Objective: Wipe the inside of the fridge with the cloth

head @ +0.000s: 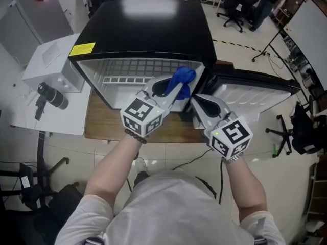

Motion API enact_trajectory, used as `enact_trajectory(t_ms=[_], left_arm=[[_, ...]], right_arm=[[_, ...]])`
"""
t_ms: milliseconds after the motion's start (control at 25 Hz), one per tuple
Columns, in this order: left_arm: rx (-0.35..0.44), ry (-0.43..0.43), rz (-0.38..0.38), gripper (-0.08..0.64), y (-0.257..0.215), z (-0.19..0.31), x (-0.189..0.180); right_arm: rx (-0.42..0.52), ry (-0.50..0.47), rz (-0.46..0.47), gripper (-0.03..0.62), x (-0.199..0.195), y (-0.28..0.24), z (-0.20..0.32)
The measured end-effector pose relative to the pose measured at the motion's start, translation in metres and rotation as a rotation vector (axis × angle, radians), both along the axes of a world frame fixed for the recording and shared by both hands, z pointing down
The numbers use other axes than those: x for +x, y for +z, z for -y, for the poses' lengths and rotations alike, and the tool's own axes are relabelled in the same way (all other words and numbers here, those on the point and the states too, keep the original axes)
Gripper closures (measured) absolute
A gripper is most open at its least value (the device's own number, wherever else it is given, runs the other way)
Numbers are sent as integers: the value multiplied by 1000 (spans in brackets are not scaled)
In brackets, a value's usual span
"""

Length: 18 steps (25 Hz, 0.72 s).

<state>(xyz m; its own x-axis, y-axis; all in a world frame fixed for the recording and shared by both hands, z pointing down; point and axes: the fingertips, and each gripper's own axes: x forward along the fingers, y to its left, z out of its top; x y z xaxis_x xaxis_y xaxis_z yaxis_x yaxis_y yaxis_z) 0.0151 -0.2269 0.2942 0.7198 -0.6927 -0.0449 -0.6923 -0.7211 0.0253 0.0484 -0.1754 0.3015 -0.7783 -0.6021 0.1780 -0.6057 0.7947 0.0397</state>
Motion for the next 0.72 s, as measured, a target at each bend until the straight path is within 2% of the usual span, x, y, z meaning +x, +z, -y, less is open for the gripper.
enact_trajectory(t_ms=[400, 720], left_arm=[[3, -64, -16, 494, 8, 31, 18], [7, -104, -12, 494, 13, 52, 20]], right_arm=[[17, 19, 36, 591, 0, -6, 3], [35, 27, 30, 591, -1, -7, 6]])
